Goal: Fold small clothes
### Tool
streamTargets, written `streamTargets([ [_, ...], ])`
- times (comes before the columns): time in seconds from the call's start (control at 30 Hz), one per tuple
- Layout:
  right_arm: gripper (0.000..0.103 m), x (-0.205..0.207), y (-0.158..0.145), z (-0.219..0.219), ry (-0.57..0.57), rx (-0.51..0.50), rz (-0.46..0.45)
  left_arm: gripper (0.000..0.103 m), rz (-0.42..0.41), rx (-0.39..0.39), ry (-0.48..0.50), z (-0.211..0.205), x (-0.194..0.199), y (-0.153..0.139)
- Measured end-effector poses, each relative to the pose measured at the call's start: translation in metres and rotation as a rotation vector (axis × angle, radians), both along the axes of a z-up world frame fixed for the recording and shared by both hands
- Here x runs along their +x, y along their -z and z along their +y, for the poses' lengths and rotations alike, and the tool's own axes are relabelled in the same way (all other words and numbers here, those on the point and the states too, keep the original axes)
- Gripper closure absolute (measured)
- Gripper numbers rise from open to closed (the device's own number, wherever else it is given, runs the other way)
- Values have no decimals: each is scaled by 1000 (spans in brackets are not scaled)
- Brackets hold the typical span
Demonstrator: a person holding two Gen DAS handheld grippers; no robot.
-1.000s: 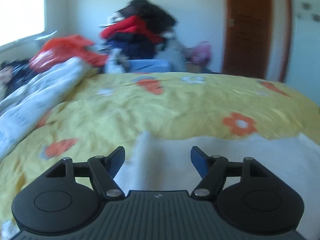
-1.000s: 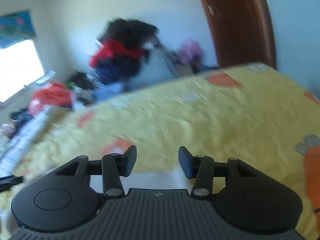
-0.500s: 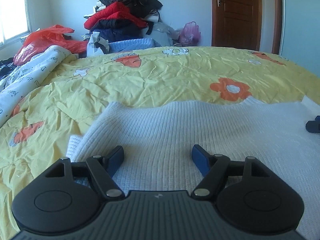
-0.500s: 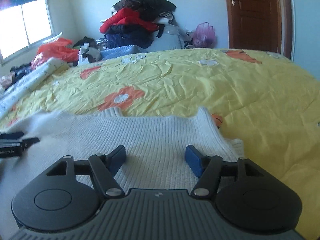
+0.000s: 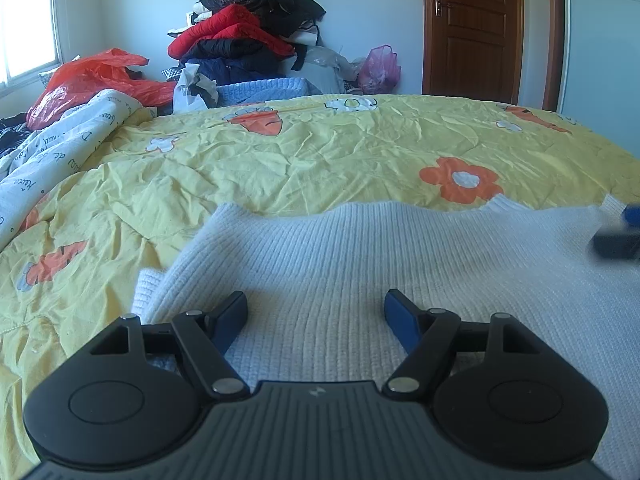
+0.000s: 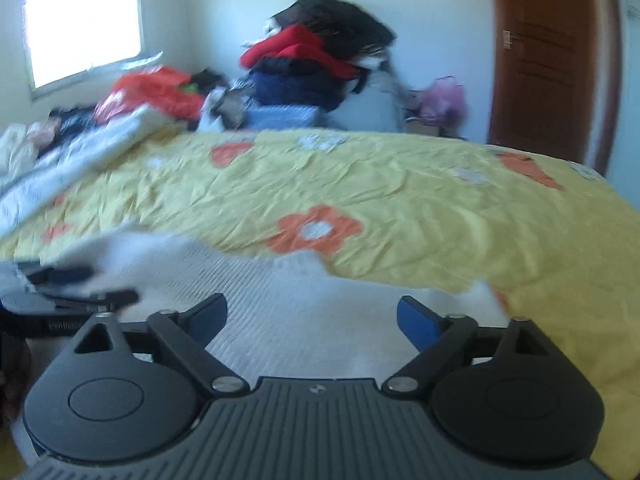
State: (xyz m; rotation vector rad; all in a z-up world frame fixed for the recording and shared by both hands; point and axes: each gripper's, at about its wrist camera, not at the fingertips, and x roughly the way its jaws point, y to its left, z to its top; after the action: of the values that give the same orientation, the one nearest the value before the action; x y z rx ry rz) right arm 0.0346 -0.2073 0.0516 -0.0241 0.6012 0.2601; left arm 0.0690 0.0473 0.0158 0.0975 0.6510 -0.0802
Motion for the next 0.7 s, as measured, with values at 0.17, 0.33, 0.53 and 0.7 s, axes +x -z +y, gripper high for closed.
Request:
streamTargets([
  [0.17,9,24,31,-9,-1,57,101,23,10,-40,11,6,6,2],
  [0.33,9,29,31,-20,-1,122,133,22,16,-27,9,3,5,-1],
  [0.53,9,-24,5,-22,56,111,-1,22,-69,-106,1,-2,-50,-22],
  [0.7,6,-47,16,-13,23,86,38,21,-88,-1,84,-26,-80,0],
])
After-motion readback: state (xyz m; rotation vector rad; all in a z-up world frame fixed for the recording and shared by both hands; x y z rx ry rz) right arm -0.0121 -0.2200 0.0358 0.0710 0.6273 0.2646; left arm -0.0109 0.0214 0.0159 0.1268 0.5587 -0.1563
